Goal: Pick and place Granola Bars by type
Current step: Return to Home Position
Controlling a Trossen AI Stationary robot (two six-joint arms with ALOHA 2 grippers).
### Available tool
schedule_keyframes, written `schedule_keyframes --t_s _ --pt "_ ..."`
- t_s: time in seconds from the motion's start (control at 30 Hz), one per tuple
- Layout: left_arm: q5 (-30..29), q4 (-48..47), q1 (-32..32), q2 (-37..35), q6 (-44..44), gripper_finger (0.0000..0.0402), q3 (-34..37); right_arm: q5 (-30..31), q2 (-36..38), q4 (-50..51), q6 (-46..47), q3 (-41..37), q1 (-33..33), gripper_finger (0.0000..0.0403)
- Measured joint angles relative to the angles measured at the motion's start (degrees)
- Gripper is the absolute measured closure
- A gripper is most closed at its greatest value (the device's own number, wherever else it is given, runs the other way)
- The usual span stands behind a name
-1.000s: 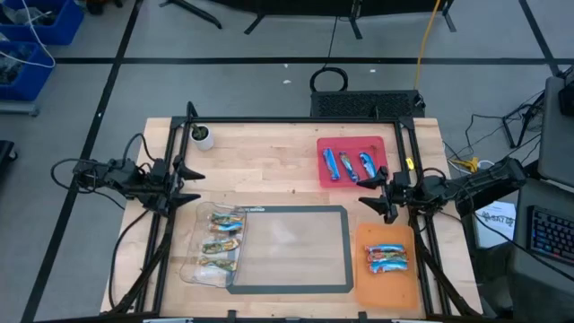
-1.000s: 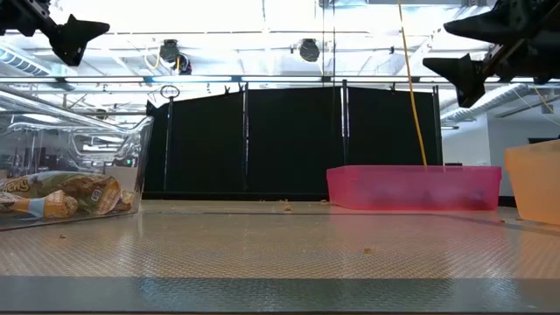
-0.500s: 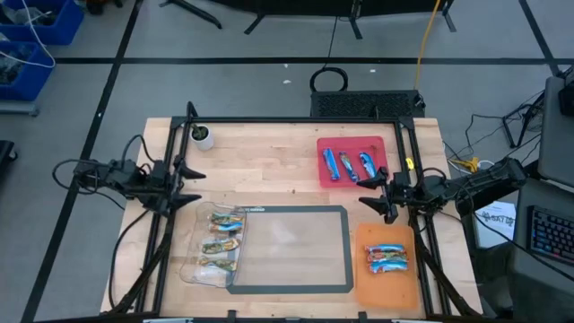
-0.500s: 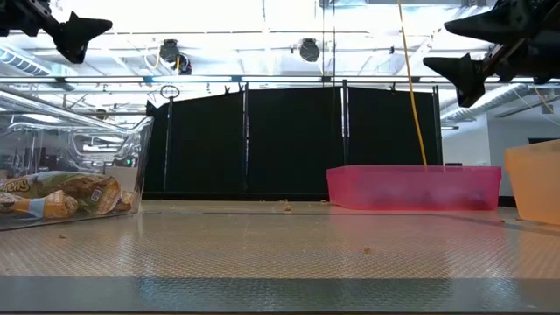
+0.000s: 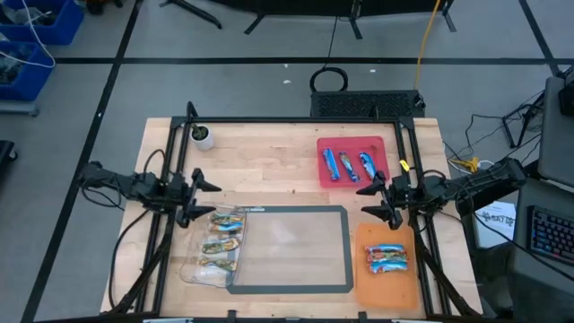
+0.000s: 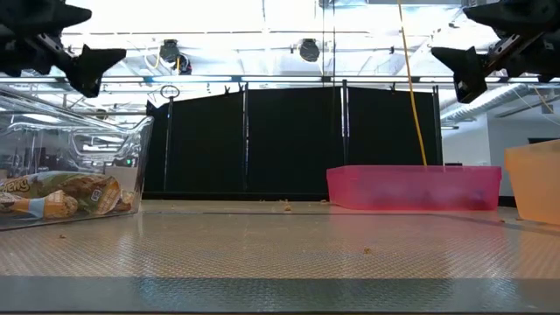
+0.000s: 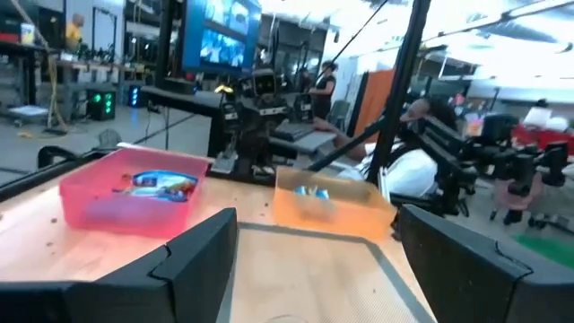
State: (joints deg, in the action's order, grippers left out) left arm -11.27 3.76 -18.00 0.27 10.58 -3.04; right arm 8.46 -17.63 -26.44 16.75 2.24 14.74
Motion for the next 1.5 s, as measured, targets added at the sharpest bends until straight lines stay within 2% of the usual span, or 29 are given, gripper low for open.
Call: schedule_keyframes --t_s 0.07,0.2,0.43,0.63,0.8,1.17,1.33,1.5 --pt "0.5 3.1 0.0 0.0 0.1 0.0091 2.3 0.0 0.0 0.3 0.0 0.0 0.0 0.014" --pt "0.5 2.3 0.0 0.0 -0.7 0.0092 2.4 0.3 0.0 2.6 -0.1 0.0 0.0 0.014" --pt "-3.0 -0.7 0.0 0.0 0.6 0.0091 2.4 2.1 0.0 7.3 0.4 -0.2 -0.1 0.014" --pt "-3.1 -0.9 0.0 0.0 0.0 0.0092 2.4 2.4 0.1 11.3 0.7 -1.4 -0.1 0.014" --pt "-3.1 -1.0 0.0 0.1 -0.4 0.0091 2.4 5.3 0.1 11.3 0.6 -1.4 -0.1 0.014" --pt "-1.8 -1.3 0.0 0.1 -0.5 0.0092 2.3 5.3 0.1 18.9 5.4 -1.4 -0.1 0.014" --pt "-1.8 -1.3 0.0 0.1 1.3 0.0091 2.4 5.4 0.1 19.1 4.7 -1.4 -0.1 0.014" --pt "-1.8 -1.4 0.0 0.1 2.1 0.0092 2.4 12.7 0.1 21.7 3.7 -1.4 -0.1 0.014"
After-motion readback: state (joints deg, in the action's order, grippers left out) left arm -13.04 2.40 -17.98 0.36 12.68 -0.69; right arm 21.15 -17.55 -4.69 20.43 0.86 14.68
